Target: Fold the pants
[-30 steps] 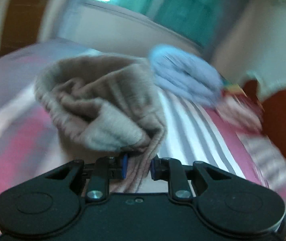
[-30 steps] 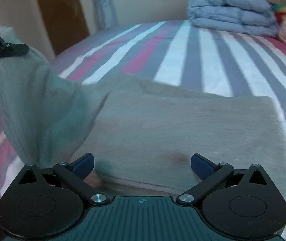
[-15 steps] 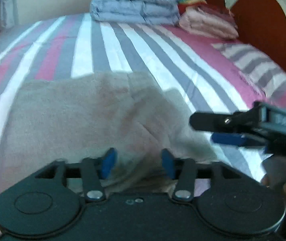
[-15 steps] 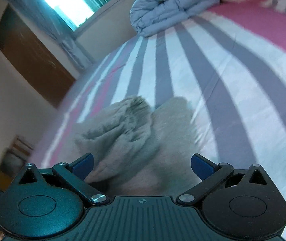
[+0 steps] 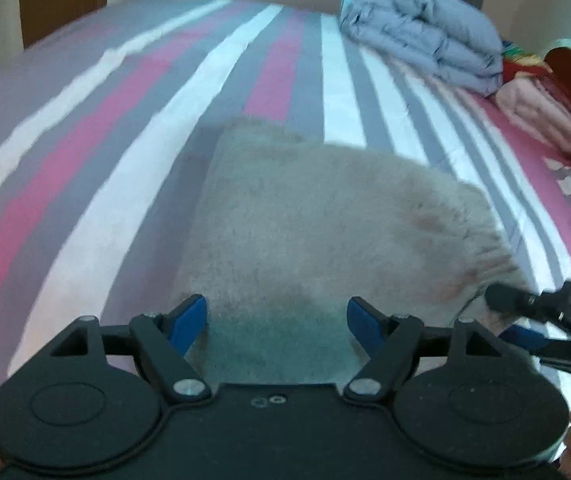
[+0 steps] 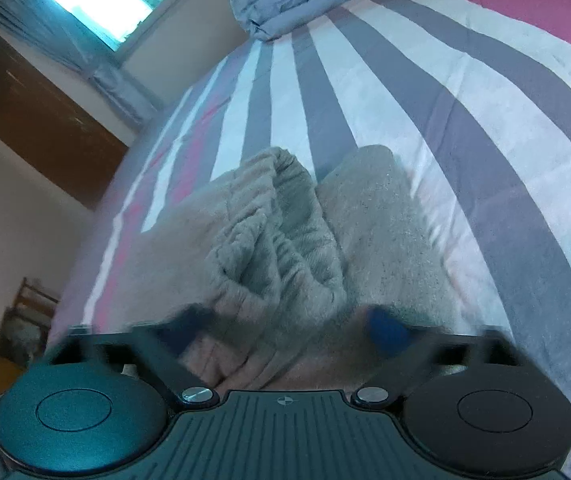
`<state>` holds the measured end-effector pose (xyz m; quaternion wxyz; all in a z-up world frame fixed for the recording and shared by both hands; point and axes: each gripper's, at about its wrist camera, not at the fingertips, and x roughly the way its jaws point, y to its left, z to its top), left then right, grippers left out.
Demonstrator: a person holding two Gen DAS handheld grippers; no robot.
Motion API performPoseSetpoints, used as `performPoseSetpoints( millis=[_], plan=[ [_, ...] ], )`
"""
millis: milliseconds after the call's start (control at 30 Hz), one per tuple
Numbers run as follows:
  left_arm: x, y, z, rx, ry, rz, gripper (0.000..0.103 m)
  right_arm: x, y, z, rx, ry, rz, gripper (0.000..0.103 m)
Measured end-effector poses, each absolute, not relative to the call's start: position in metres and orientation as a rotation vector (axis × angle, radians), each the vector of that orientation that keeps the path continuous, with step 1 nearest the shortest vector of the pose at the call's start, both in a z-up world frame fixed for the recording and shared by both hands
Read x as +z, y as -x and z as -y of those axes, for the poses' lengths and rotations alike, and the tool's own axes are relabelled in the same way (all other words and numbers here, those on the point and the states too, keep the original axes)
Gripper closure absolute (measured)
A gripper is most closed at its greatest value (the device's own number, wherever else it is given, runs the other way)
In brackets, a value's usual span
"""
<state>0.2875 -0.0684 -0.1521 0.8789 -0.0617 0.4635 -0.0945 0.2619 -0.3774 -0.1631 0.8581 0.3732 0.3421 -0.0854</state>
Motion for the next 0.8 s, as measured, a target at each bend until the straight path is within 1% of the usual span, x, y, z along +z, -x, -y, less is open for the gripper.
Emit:
performPoseSetpoints(
  millis=[100, 233, 300, 367, 433, 533, 633, 700, 800],
  plan=[
    [-0.159, -0.287, 0.076, -0.207, 0.081, -0.967, 0.03, -0.167, -0.272, 0.376, -0.189, -0.783, -0.742, 0.029],
    [-0.16, -0.286, 0.072, -0.208, 0.087, -0.964, 0.03, -0.169, -0.291, 0.375, -0.178, -0.739, -0.795, 0.03],
    [-0.16, -0.285, 0.07, -0.21, 0.101, -0.967, 0.03, -0.169, -0.295, 0.373, -0.17, -0.733, -0.786, 0.053],
    [-0.16, -0.283, 0.069, -0.212, 0.107, -0.967, 0.029, -0.164, -0.293, 0.368, -0.168, -0.714, -0.764, 0.065],
    [-0.16, -0.282, 0.067, -0.215, 0.109, -0.962, 0.029, -0.151, -0.288, 0.354, -0.147, -0.61, -0.726, 0.069],
    [-0.156, -0.28, 0.065, -0.216, 0.143, -0.94, 0.025, -0.118, -0.277, 0.324, -0.107, -0.364, -0.632, 0.07],
    [-0.15, -0.275, 0.067, -0.223, 0.153, -0.927, 0.025, -0.097, -0.259, 0.305, -0.076, -0.216, -0.564, 0.07],
    [-0.152, -0.272, 0.072, -0.237, 0.137, -0.929, 0.025, -0.095, -0.247, 0.305, -0.084, -0.199, -0.548, 0.07],
    [-0.159, -0.267, 0.085, -0.244, 0.075, -0.935, 0.025, -0.115, -0.24, 0.326, -0.141, -0.297, -0.605, 0.07]
  ],
)
